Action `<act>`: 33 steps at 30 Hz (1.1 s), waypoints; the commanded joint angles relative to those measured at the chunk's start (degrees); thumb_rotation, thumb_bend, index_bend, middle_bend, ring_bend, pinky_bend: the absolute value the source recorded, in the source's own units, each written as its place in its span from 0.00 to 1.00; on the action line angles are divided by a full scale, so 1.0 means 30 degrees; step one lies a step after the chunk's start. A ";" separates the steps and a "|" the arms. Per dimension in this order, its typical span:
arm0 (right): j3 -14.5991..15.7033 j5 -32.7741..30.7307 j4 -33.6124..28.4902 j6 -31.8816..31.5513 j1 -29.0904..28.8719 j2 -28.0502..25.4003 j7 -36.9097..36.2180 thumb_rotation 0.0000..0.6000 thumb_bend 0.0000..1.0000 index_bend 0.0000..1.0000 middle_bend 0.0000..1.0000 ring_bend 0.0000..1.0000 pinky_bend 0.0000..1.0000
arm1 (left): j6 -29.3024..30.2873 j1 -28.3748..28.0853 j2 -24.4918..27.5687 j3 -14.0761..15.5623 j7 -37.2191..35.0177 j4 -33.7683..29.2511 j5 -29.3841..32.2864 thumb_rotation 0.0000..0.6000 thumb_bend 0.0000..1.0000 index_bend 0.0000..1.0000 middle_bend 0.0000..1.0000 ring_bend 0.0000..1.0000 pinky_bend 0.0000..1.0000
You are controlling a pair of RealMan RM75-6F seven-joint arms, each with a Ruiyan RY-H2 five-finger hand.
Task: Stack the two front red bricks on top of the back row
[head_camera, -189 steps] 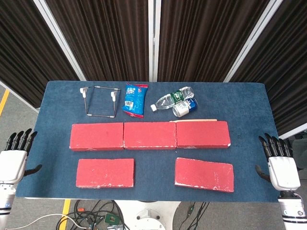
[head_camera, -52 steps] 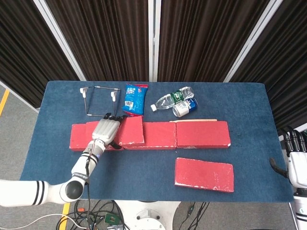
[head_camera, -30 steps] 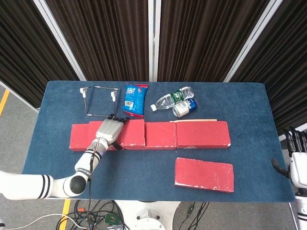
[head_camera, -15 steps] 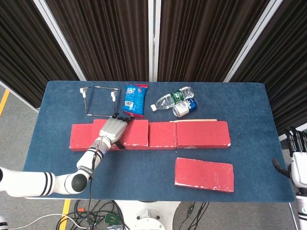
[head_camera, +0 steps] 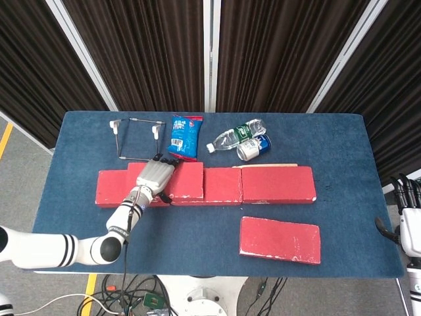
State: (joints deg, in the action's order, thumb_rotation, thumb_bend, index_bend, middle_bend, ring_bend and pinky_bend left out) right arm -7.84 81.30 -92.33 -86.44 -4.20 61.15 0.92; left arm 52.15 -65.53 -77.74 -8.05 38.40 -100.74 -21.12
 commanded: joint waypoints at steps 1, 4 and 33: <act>0.0020 -0.0002 0.0020 0.0017 0.0005 0.0009 0.0004 1.00 0.19 0.00 0.00 0.00 0.00 | -0.0066 -0.0065 -0.0006 0.0141 -0.0055 0.0080 0.0021 1.00 0.00 0.08 0.21 0.19 0.00; 0.0017 -0.0025 0.0046 0.0030 0.0004 0.0026 -0.0014 1.00 0.19 0.00 0.00 0.00 0.00 | -0.0110 -0.0114 -0.0063 0.0255 -0.0179 0.0134 0.0138 1.00 0.00 0.08 0.21 0.18 0.00; 0.0053 -0.0230 -0.0046 0.0310 -0.0077 0.0102 0.0229 1.00 0.19 0.00 0.00 0.00 0.00 | -0.0007 -0.0692 -0.0117 0.0987 -0.0270 0.0201 0.1069 1.00 0.00 0.08 0.19 0.18 0.00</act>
State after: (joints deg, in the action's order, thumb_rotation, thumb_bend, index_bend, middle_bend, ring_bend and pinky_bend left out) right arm -7.68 80.60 -92.46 -85.51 -4.43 61.46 1.61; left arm 52.19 -67.54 -78.08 -5.18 37.54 -100.17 -18.01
